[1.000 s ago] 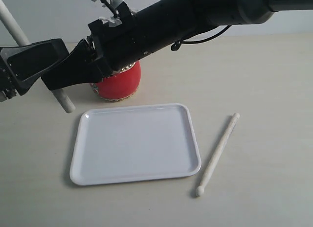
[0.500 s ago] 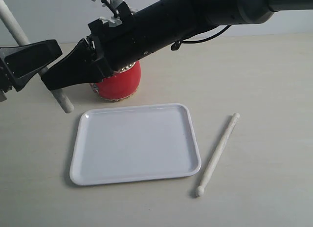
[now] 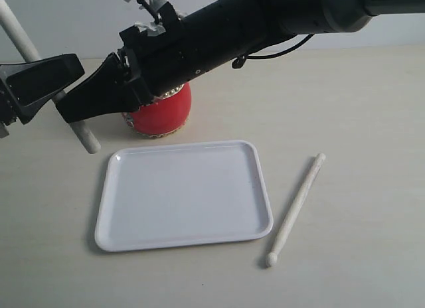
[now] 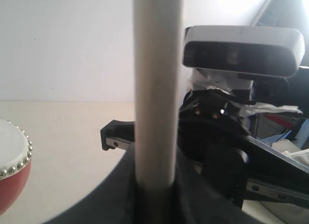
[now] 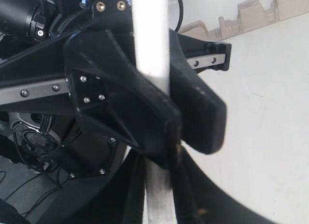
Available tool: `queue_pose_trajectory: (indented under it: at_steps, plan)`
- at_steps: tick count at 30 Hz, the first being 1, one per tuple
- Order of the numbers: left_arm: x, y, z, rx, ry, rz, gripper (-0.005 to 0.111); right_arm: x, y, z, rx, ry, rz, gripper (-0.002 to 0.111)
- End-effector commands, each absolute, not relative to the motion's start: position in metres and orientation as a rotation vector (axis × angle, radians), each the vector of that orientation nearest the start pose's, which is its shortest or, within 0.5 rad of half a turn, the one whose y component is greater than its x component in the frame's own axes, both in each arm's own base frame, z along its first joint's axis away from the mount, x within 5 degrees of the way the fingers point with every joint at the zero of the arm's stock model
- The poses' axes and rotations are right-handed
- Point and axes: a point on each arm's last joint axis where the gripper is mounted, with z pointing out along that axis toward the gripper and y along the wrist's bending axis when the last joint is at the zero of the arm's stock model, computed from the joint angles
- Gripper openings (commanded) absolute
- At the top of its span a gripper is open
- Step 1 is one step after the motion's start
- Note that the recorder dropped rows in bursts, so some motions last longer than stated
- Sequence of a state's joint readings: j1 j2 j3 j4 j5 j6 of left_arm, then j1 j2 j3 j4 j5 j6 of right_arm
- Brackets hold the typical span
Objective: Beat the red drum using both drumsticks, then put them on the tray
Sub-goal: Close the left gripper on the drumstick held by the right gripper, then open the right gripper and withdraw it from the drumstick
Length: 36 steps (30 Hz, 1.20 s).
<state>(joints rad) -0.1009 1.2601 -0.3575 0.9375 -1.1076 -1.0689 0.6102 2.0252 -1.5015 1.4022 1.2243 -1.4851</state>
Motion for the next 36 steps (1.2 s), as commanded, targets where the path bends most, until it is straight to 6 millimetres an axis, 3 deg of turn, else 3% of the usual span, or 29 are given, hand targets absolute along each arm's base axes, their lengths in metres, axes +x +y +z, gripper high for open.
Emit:
queue_pose_trajectory:
  at_steps: [1, 5, 10, 18, 27, 31, 36]
  plan:
    - [0.194, -0.086, 0.243, 0.362, 1.575, -1.089, 0.000, 0.293, 0.309, 0.249, -1.455, 1.660, 1.554, 0.025]
    - [0.194, -0.086, 0.243, 0.367, 1.576, -1.089, 0.000, 0.293, 0.309, 0.250, -1.451, 1.659, 1.556, 0.050]
    - [0.194, -0.087, 0.242, 0.384, 1.573, -1.078, 0.000, 0.293, 0.309, 0.250, -1.449, 1.659, 1.558, 0.070]
    - [0.194, -0.086, 0.242, 0.392, 1.576, -1.057, 0.000, 0.296, 0.304, 0.250, -1.468, 1.667, 1.527, 0.070]
    - [0.196, -0.084, 0.241, 0.370, 1.593, -1.028, 0.000, 0.311, 0.273, 0.261, -1.475, 1.743, 1.405, 0.070]
    - [0.196, -0.084, 0.241, 0.370, 1.593, -1.028, 0.000, 0.312, 0.270, 0.258, -1.508, 1.764, 1.373, 0.062]
    - [0.196, -0.084, 0.241, 0.365, 1.594, -1.031, 0.000, 0.311, 0.270, 0.257, -1.513, 1.774, 1.372, 0.021]
